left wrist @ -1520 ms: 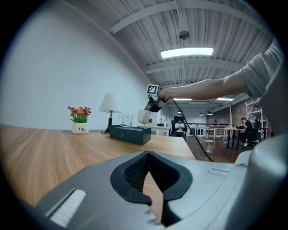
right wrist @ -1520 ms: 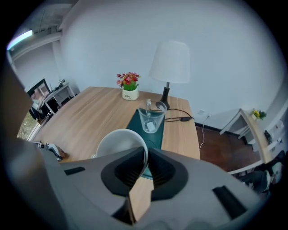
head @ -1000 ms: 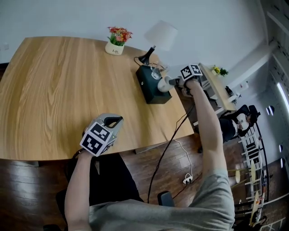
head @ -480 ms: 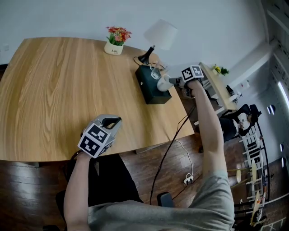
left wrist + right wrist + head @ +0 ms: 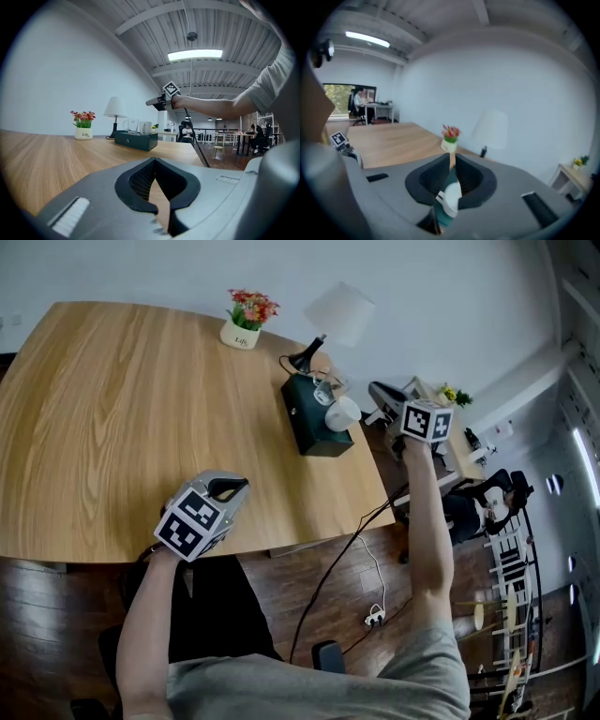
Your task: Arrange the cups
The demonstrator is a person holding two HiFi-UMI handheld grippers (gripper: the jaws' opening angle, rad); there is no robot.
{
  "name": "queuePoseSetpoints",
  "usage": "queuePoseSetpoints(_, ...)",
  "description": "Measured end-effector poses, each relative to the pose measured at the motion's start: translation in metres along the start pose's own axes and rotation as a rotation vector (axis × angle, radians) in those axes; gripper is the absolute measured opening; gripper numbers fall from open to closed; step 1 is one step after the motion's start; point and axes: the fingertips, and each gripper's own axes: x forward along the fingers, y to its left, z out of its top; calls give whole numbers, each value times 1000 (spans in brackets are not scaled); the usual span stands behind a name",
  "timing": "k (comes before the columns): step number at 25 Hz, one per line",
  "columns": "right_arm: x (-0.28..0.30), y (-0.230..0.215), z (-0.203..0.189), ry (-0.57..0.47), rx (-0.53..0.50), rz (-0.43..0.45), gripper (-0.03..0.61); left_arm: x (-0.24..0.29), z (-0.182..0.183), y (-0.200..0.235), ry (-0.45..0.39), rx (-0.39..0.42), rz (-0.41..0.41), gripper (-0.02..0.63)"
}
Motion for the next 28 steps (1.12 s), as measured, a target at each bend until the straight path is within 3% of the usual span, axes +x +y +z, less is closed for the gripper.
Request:
queuePoseSetpoints(2,-28,60,32,-255,-24,70,34,-2,5,1,-3,1,0,9)
queuePoseSetpoints(4,-49,127,31,-402,-45,146,34,-2,6,3,-2,4,7,9)
queuePoseSetpoints(8,-82,241,-26,-508,-87,174,35,1,4,2,3,6,10,9)
queuePoseSetpoints(11,-93,293,-60,-560,-98,198,35,-1,6,1,-3,7,1,9)
queuePoseSetpoints(14,-86,307,-85,-558,-107,167,35,-1,2,1,-1,12,4,9)
queuePoseSetpoints(18,-75,298,-106,-564,-9,91,35,-2,0,-2,1,16,-3,11)
queuePoseSetpoints(25,-61,287,-85,-570,-35,91,35,2,0,-2,-28,4,-6,11)
queuePoseSetpoints(28,-52,305,-96,-579,-44,79,35,-6,-8,1,3,9,-12,11)
